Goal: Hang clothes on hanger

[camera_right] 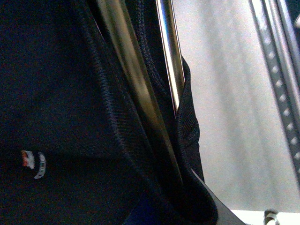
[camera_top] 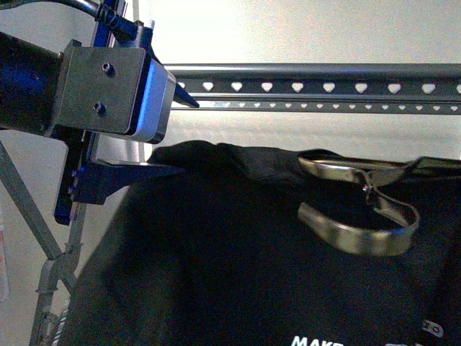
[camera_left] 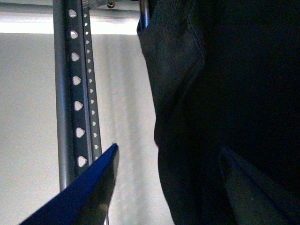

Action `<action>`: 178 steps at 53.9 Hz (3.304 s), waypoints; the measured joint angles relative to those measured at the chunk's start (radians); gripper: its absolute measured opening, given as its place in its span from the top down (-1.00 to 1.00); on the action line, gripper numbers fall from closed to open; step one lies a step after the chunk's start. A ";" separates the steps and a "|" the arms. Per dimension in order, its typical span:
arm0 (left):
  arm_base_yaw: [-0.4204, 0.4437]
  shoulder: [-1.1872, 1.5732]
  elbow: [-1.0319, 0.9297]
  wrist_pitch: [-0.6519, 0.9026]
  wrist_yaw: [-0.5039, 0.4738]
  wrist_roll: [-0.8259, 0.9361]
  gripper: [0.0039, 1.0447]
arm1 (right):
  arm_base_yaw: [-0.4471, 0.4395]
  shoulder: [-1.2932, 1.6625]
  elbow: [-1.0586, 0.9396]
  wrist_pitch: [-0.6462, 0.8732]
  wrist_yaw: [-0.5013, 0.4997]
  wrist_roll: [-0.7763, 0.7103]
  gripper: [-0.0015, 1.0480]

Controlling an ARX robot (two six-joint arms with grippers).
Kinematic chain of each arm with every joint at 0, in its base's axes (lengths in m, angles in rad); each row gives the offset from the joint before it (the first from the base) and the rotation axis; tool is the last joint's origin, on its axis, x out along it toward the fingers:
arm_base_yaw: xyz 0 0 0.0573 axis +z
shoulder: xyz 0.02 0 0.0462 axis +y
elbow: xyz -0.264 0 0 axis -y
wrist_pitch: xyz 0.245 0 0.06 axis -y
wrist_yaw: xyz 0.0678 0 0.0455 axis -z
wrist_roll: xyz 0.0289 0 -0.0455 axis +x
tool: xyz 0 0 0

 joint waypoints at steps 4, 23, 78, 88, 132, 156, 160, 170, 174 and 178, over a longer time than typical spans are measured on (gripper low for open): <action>0.000 0.000 0.000 0.000 0.000 0.000 -0.54 | -0.033 -0.006 -0.010 -0.052 0.005 0.029 0.92; 0.004 0.028 -0.014 0.306 -0.151 -0.524 -0.88 | -0.197 -0.090 -0.055 -0.406 -0.092 0.416 0.92; 0.148 -0.552 -0.652 0.346 -0.692 -1.810 0.94 | -0.167 0.119 0.379 -0.239 -0.075 1.987 0.93; 0.148 -0.664 -0.824 0.414 -0.690 -1.807 0.94 | -0.167 0.188 0.467 -0.251 0.008 2.098 0.93; 0.148 -1.026 -1.110 0.338 -0.690 -1.806 0.94 | -0.164 -0.307 -0.111 0.263 0.272 1.611 -0.89; 0.148 -1.221 -1.157 0.213 -0.691 -1.804 0.94 | 0.335 -1.123 -0.672 0.262 0.721 1.242 -0.70; 0.148 -1.241 -1.157 0.194 -0.690 -1.804 0.94 | 0.388 -1.151 -0.662 0.037 0.774 1.258 -0.50; 0.148 -1.290 -1.157 0.145 -0.691 -1.804 0.94 | 0.328 -1.209 -0.741 -0.124 0.679 1.266 0.07; 0.148 -1.309 -1.157 0.124 -0.690 -1.804 0.94 | 0.231 -1.237 -0.768 -0.117 0.590 1.268 0.34; 0.148 -1.326 -1.157 0.109 -0.691 -1.804 0.94 | 0.205 -1.255 -0.790 -0.109 0.591 1.270 0.58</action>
